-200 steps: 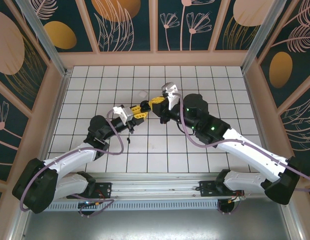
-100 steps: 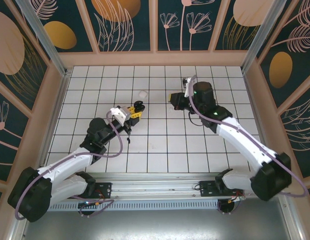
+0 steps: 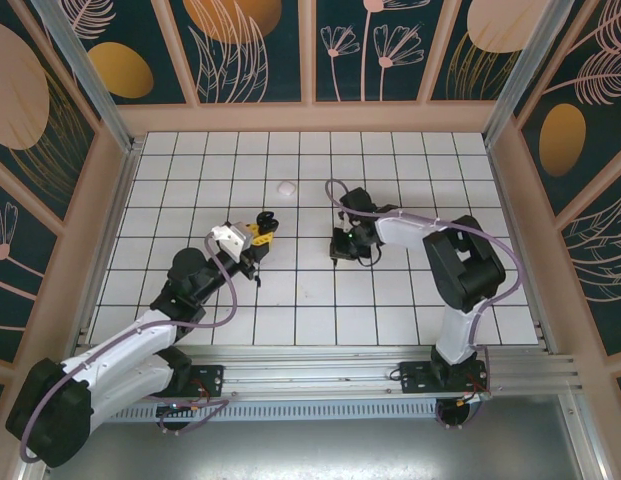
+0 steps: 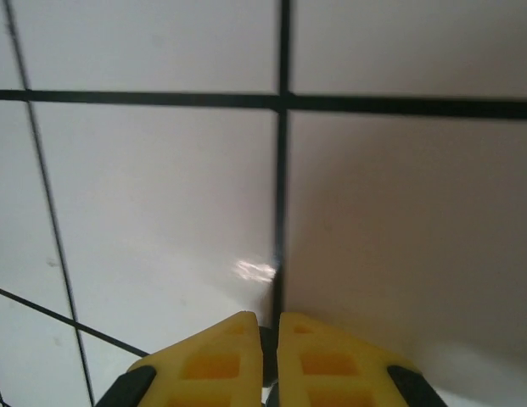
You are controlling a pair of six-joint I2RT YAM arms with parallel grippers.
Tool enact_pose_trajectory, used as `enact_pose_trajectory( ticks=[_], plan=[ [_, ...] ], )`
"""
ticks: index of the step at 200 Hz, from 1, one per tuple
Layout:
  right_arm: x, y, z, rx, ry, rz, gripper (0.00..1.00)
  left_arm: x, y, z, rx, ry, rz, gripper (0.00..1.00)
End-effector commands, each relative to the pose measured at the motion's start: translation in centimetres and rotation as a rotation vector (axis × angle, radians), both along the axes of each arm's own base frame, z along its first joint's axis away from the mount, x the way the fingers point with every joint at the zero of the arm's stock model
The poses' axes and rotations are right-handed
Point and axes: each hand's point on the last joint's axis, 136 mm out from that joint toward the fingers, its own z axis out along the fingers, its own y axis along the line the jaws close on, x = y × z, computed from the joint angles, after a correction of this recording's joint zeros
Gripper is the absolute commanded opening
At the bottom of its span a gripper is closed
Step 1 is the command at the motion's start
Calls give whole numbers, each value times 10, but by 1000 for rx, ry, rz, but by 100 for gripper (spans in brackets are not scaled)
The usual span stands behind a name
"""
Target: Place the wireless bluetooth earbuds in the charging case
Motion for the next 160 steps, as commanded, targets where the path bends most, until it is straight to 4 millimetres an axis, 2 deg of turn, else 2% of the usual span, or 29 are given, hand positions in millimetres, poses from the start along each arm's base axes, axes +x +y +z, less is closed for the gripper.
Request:
enact_pose_trajectory(
  ticks=[1, 33, 64, 86, 104, 133, 160],
  plan=[
    [-14, 2, -15, -81, 58, 31, 14, -2, 4, -2, -11, 8, 14, 0],
    [-9, 0, -6, -135, 25, 19, 36, -4, 4, -3, -7, 4, 5, 0],
    [-1, -10, 12, -191, -24, -10, 46, -6, 3, -2, -5, -2, -5, 0],
    [2, -13, 26, -272, -76, -10, 48, -7, 3, -3, -6, 0, -9, 0],
    [-1, -5, 33, -338, -105, 19, 47, -8, 4, -2, -9, -2, -6, 0],
    [-10, 10, 27, -428, -112, 82, 43, -10, 6, -2, -11, -5, -3, 0],
    [-12, 13, 16, -510, -103, 115, 39, -14, 9, -3, -17, -7, 1, 0]
  ],
)
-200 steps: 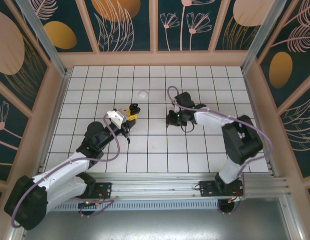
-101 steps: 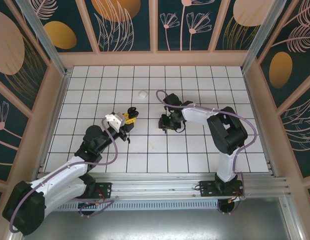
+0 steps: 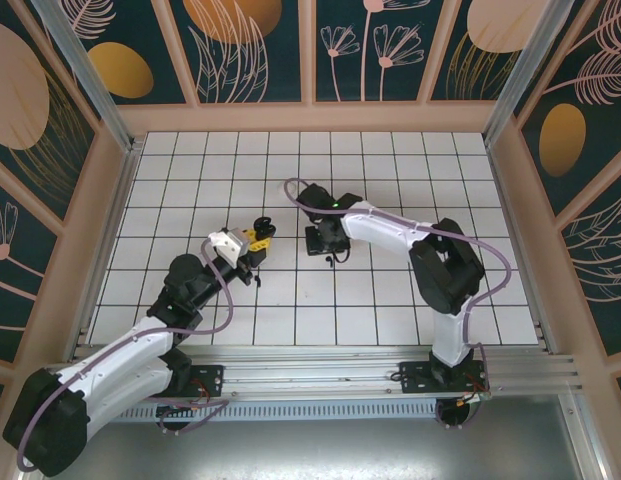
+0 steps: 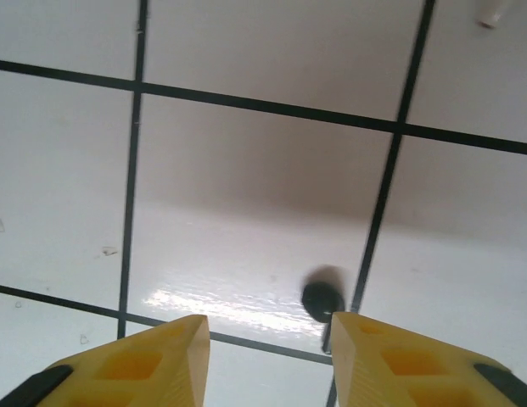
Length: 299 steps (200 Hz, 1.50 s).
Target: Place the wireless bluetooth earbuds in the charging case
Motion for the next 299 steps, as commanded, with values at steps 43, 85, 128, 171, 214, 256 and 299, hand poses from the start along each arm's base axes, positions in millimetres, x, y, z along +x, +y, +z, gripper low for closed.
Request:
enact_pose_trajectory(
  ticks=[43, 85, 128, 171, 214, 256, 299],
  plan=[
    [-3, -22, -28, -258, 33, 10, 34, -8, 8, 3, -32, -13, 13, 0],
    [-6, -20, -36, -286, 42, 27, 31, -9, 9, 3, -34, -14, 14, 0],
    [-10, -22, -45, -301, 59, 31, 27, -8, 7, 4, -31, -14, 9, 0],
    [-13, -24, -49, -302, 71, 33, 23, -8, 7, 3, -30, -12, 9, 0],
    [-11, -17, -42, -205, 54, 10, 13, -9, 7, 7, -28, -15, 9, 0],
    [-3, 11, -2, 155, -5, -23, 11, -6, 6, 13, -28, -14, 8, 0],
    [-6, 29, 25, 521, -41, -26, 12, 0, 0, 15, -48, 18, -1, 0]
  ],
)
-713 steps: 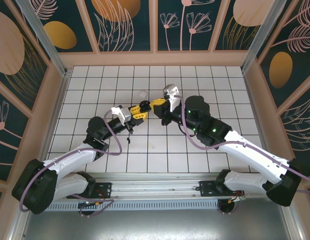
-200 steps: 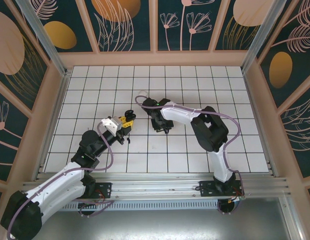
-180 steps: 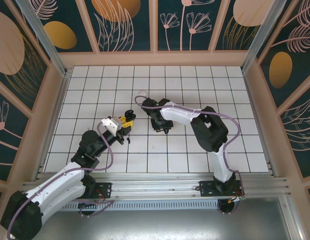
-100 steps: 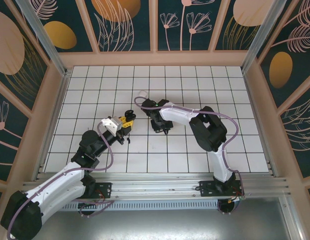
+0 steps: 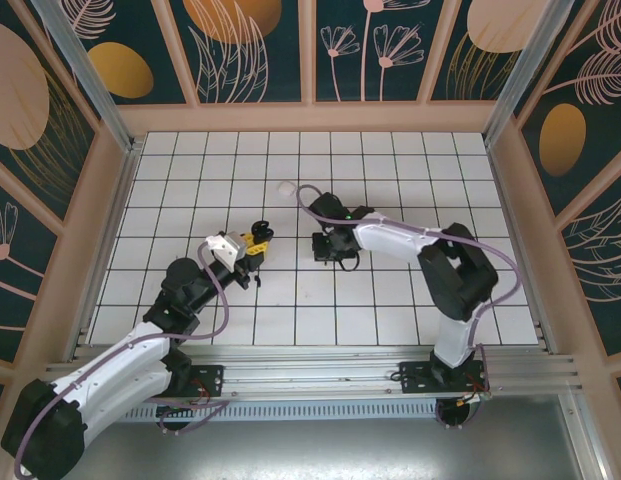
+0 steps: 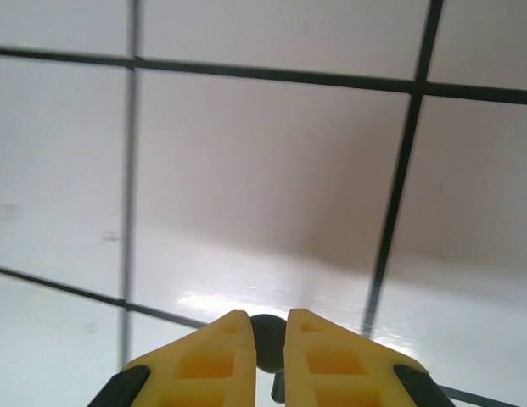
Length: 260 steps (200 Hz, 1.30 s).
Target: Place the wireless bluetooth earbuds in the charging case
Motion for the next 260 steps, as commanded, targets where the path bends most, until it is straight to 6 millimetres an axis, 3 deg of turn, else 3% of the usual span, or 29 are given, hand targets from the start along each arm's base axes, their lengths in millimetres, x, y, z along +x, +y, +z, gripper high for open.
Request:
enact_pose_trajectory(
  ticks=[1, 55, 88, 132, 163, 203, 237, 260],
  plan=[
    [4, 33, 32, 313, -48, 14, 12, 5, -4, 19, -44, -8, -1, 0],
    [-14, 43, 11, 492, -15, 47, 12, 15, -10, 16, -82, 41, -3, 0],
    [-21, 38, -4, 506, -17, 37, 12, 21, -11, 5, -88, 80, 19, 0],
    [-23, 12, -41, 283, -7, -21, 18, 27, -13, -12, -94, 149, 32, 0],
    [-22, -1, -54, 98, -29, -32, 30, 28, -13, -13, -95, 156, 32, 0],
    [-11, -13, -38, -45, -99, -83, 44, 27, -12, -13, -87, 152, 32, 0],
    [-4, -15, -10, -127, -173, -86, 45, 25, -10, -13, -76, 145, 39, 0],
    [-6, -2, 8, -177, -218, -37, 42, 24, -5, -13, -60, 137, 60, 0]
  ],
)
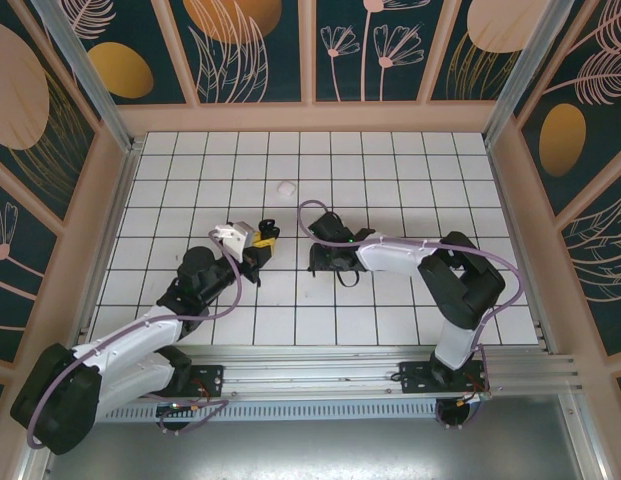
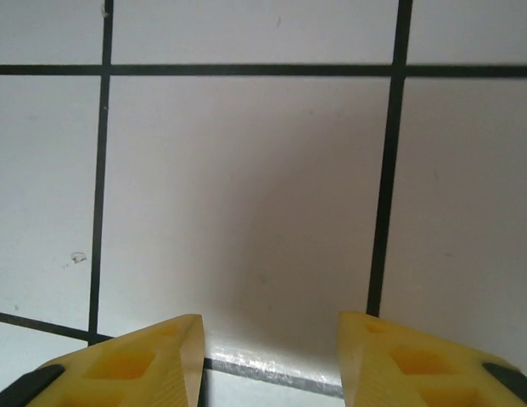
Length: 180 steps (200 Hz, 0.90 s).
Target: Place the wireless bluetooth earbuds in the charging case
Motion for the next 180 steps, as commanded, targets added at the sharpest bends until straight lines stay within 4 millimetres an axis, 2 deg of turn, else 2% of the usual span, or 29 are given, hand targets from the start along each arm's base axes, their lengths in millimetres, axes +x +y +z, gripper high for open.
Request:
enact_pose_trajectory(
  ticks=[1, 26, 57, 91, 141, 180],
  plan=[
    [-1, 2, 25, -125, -71, 34, 42, 1, 6, 16, -4, -50, 29, 0],
    [-10, 23, 28, -180, -76, 102, 34, 1, 15, 17, 17, -52, 75, 0],
    [-17, 36, 14, -282, -31, 131, 27, -2, 26, 20, 18, -53, 118, 0],
    [-16, 41, 3, -370, -3, 127, 26, 0, 47, 20, 30, -44, 227, 0],
    [-16, 35, -4, -482, 5, 128, 27, 2, 81, 21, 21, -61, 404, 0],
    [-22, 38, -10, -514, 18, 142, 26, -1, 91, 23, 10, -75, 446, 0]
  ],
)
